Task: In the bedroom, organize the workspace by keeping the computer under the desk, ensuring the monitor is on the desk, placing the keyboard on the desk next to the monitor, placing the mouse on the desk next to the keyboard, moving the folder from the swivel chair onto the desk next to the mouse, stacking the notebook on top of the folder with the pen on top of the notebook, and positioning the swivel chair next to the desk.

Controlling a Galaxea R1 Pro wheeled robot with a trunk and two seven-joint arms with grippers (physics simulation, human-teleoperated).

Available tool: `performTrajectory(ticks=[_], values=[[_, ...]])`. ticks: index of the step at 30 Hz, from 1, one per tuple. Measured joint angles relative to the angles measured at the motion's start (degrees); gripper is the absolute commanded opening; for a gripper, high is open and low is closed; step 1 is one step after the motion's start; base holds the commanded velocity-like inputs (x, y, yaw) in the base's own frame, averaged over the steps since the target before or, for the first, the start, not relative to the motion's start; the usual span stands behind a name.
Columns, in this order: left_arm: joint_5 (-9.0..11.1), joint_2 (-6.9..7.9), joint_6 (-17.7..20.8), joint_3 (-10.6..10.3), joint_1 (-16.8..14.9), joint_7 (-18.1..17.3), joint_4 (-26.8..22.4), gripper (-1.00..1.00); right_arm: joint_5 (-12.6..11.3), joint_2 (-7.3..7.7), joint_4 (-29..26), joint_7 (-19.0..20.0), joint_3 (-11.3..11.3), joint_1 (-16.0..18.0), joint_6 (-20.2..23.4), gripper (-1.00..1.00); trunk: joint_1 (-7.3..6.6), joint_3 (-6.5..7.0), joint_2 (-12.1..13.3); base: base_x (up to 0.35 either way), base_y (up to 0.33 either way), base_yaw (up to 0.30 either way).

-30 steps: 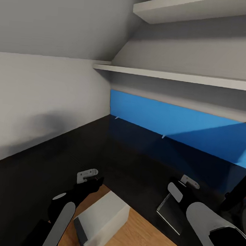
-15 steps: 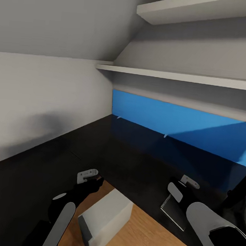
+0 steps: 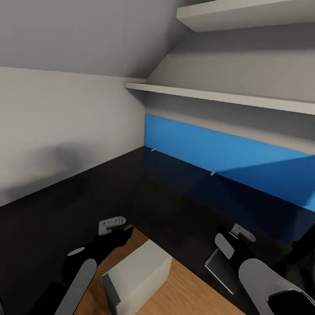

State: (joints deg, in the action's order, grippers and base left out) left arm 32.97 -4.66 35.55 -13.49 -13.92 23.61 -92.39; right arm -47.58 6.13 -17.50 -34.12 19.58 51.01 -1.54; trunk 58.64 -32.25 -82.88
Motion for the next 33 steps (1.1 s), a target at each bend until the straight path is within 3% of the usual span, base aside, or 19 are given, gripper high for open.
performTrajectory(ticks=[33], values=[[0.00,0.00,0.01,0.00,0.00,0.00,0.00,1.00,-0.30,-0.09,0.24,-0.01,0.04,0.23,0.01,1.00,0.00,0.00,0.00,-0.070,0.045,0.000]])
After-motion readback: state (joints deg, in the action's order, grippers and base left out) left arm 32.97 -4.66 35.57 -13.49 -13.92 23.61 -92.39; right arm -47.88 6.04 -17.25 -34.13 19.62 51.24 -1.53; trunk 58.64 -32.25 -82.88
